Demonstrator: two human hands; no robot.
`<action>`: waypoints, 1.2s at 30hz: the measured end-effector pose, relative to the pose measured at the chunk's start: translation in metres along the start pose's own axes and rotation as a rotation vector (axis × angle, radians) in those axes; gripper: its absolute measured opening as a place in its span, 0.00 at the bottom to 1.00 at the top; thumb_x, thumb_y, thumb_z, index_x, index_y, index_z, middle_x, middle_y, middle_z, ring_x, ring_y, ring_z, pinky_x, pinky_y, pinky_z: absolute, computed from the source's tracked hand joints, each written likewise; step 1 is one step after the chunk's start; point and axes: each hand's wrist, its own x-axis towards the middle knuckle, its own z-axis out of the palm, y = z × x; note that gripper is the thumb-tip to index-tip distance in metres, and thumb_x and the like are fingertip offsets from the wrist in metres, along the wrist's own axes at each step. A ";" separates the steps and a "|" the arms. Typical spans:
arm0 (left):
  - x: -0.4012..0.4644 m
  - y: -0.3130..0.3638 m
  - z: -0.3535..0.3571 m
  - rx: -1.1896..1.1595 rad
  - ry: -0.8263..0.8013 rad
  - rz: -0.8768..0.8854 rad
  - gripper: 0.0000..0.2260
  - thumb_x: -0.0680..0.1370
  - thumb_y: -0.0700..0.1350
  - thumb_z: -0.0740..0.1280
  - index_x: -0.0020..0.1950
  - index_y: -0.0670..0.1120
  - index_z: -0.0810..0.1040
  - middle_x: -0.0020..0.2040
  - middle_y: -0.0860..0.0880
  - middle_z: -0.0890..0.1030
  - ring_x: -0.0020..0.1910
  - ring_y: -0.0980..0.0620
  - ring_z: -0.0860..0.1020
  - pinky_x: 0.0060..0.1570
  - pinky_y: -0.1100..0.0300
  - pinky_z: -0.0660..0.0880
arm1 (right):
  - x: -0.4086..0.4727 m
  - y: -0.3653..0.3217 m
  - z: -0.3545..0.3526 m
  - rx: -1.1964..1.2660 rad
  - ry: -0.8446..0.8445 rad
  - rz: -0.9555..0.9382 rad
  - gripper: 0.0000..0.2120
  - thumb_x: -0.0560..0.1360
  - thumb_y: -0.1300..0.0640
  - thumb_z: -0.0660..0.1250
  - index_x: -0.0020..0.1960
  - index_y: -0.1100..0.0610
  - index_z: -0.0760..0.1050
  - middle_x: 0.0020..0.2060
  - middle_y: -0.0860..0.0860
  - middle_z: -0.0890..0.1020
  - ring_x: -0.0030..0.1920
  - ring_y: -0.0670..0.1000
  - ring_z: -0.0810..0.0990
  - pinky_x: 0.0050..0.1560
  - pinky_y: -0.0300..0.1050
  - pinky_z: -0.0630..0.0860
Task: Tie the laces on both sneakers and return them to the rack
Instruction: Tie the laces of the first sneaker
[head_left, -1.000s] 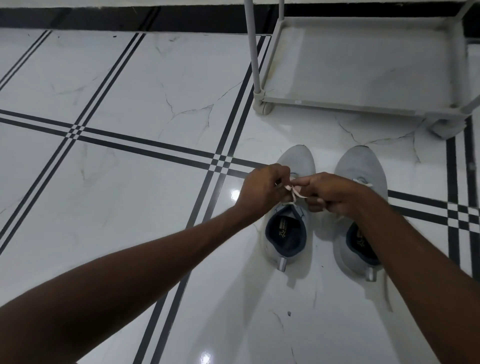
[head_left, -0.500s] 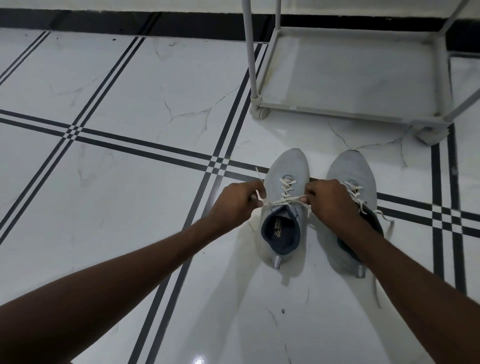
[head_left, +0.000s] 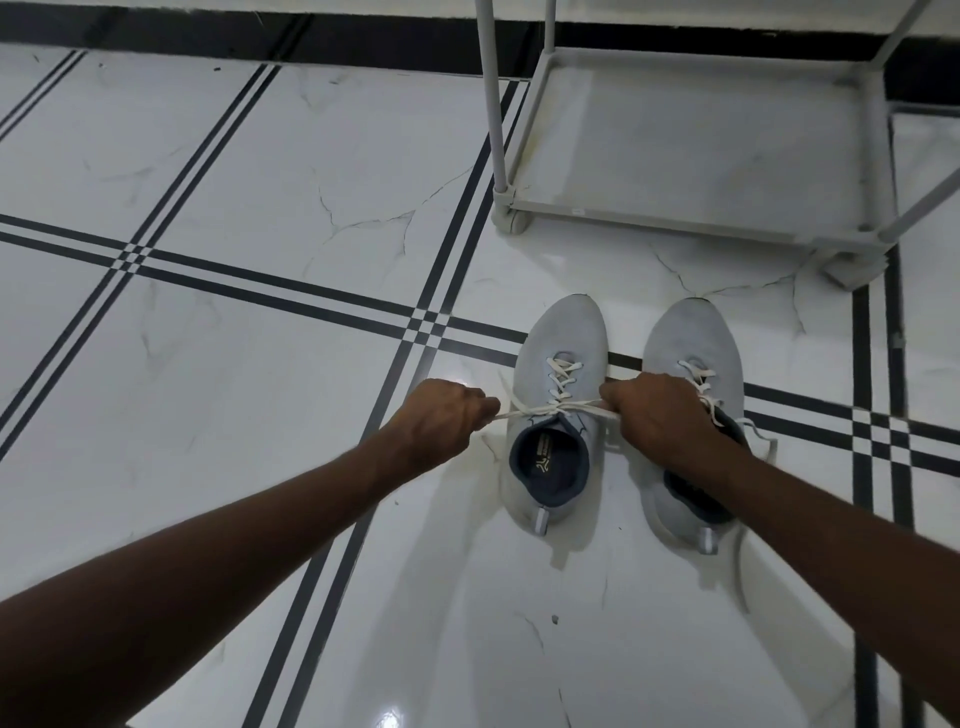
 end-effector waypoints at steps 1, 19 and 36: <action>-0.003 0.001 0.003 -0.004 0.002 0.007 0.09 0.78 0.37 0.59 0.49 0.47 0.77 0.42 0.47 0.82 0.35 0.45 0.78 0.37 0.52 0.77 | -0.001 -0.001 0.001 0.008 -0.010 0.024 0.04 0.73 0.58 0.63 0.44 0.52 0.76 0.41 0.54 0.84 0.44 0.58 0.81 0.37 0.45 0.64; 0.012 0.024 0.000 -0.251 0.354 -0.118 0.29 0.83 0.58 0.54 0.78 0.42 0.58 0.78 0.42 0.63 0.77 0.45 0.60 0.75 0.49 0.59 | 0.010 -0.022 -0.015 0.083 0.233 -0.085 0.21 0.67 0.53 0.56 0.54 0.62 0.75 0.44 0.58 0.79 0.45 0.60 0.75 0.44 0.53 0.72; 0.013 0.053 0.009 -0.087 0.227 -0.203 0.10 0.83 0.50 0.58 0.53 0.43 0.71 0.42 0.44 0.81 0.30 0.47 0.71 0.31 0.56 0.63 | 0.012 -0.025 -0.002 0.650 0.097 0.142 0.15 0.77 0.52 0.52 0.44 0.61 0.72 0.40 0.59 0.82 0.41 0.61 0.79 0.40 0.51 0.73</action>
